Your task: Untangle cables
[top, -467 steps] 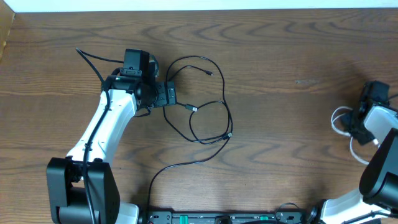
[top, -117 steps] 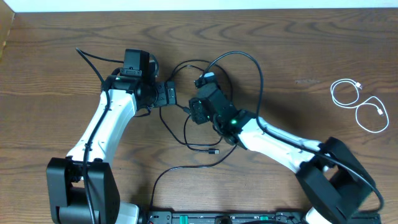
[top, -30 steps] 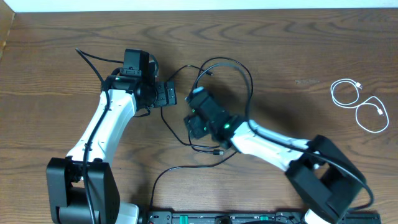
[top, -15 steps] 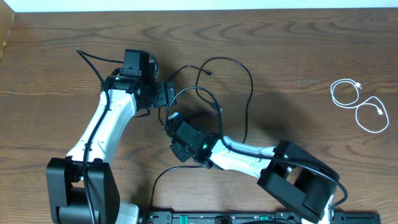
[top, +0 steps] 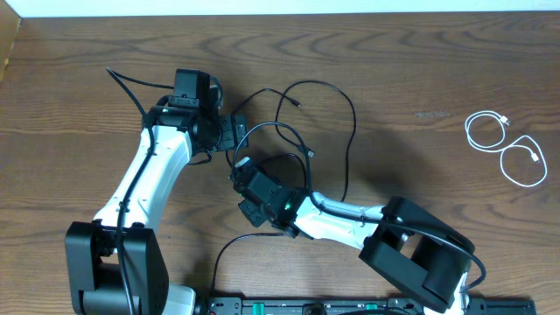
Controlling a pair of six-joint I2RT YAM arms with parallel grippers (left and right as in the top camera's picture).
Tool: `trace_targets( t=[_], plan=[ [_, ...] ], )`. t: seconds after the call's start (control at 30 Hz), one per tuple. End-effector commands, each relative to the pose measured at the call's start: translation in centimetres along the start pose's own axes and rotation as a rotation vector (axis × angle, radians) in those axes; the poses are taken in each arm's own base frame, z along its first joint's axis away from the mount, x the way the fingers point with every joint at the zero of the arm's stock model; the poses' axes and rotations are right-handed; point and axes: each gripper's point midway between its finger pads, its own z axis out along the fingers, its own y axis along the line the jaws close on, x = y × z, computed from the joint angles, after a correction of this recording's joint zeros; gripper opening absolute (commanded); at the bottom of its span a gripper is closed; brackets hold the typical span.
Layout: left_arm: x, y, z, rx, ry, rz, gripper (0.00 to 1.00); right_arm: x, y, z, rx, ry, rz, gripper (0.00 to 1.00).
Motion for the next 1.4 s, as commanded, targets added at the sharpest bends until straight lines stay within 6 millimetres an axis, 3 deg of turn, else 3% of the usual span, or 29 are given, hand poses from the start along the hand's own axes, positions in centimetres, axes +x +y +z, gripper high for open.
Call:
trace_targets(
  t=[0.0,0.2,0.6,0.7,0.83,1.07,1.17,1.37],
  plan=[
    [-0.2,-0.2,0.0,0.011,0.000,-0.001,0.98,0.0,0.0,-0.9,0.001,-0.007,-0.057,0.01],
    [-0.2,-0.2,0.0,0.011,0.000,-0.001,0.98,-2.7,1.5,-4.1,-0.060,-0.087,-0.187,0.01],
    [-0.2,-0.2,0.0,0.011,0.000,-0.001,0.98,-3.5,4.4,-8.0,-0.216,-0.119,-0.384,0.01],
    [-0.2,-0.2,0.0,0.011,0.000,-0.001,0.98,-2.9,4.0,-8.1,-0.209,-0.095,-0.432,0.01],
    [-0.2,-0.2,0.0,0.011,0.000,-0.001,0.98,-0.2,3.0,-7.9,-0.191,0.014,-0.502,0.01],
    [-0.2,-0.2,0.0,0.011,0.000,-0.001,0.98,3.6,-1.3,-8.1,-0.025,0.210,-0.603,0.01],
    [-0.2,-0.2,0.0,0.011,0.000,-0.001,0.98,3.9,-2.3,-8.2,0.024,0.235,-0.615,0.01],
    [-0.2,-0.2,0.0,0.011,0.000,-0.001,0.98,3.8,-2.1,-8.2,0.018,0.228,-0.614,0.01]
  ],
)
